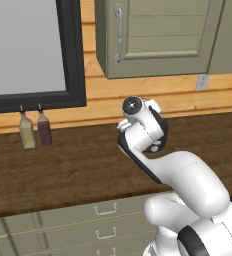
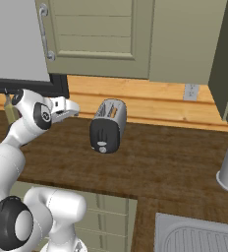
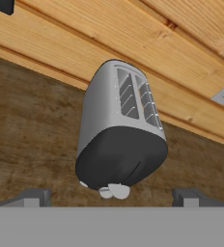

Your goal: Start the toaster. Once the lever pops up, take the bread to the plate on the dining counter.

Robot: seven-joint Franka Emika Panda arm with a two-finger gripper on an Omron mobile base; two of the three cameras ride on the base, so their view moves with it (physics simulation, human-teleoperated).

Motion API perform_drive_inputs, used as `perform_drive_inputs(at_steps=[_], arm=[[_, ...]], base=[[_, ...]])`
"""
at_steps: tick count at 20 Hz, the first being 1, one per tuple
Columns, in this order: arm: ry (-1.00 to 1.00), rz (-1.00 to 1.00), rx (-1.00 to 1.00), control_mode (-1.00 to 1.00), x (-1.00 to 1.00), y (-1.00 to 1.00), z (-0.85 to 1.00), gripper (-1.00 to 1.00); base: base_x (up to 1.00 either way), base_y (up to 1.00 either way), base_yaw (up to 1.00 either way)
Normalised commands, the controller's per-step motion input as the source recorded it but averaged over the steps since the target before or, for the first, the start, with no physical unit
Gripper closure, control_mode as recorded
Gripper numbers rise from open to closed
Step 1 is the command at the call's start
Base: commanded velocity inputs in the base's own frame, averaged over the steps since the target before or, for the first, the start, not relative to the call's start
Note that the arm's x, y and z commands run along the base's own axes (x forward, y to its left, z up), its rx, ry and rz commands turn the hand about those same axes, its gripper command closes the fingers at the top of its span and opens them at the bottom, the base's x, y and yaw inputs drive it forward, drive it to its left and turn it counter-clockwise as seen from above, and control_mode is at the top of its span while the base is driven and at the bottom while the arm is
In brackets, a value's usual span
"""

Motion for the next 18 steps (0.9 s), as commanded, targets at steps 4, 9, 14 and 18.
perform_drive_inputs(at_steps=[4,9,14,18], arm=[[0.0,0.0,0.0,-1.0,0.0,0.0,0.0,-1.0],[0.0,0.0,0.0,-1.0,0.0,0.0,0.0,-1.0],[0.0,0.0,0.0,-1.0,0.0,0.0,0.0,-1.0],[0.0,0.0,0.0,-1.0,0.0,0.0,0.0,-1.0]], base=[[0.0,0.0,0.0],[0.0,0.0,0.0],[0.0,0.0,0.0],[0.0,0.0,0.0]])
